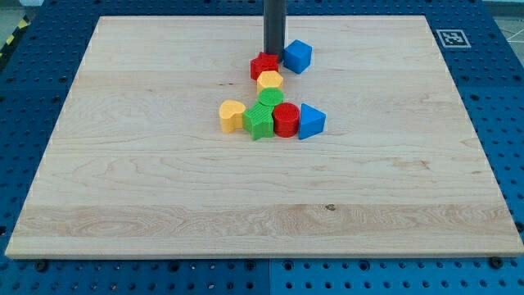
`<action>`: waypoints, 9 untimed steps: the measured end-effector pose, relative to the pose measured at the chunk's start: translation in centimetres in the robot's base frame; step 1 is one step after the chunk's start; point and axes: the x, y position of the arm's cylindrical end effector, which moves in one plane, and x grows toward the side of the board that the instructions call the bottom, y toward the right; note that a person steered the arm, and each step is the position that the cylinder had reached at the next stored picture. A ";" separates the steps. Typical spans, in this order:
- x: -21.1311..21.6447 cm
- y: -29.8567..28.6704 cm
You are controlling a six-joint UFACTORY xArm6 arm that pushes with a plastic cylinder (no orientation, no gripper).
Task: Move the yellow hexagon close to the bottom of the blue cube
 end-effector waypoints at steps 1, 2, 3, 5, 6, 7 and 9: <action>1.3 1.9; 0.6 1.9; -1.6 -0.6; -1.9 -6.4; -1.5 -8.5; 1.5 -8.7; 7.1 -7.3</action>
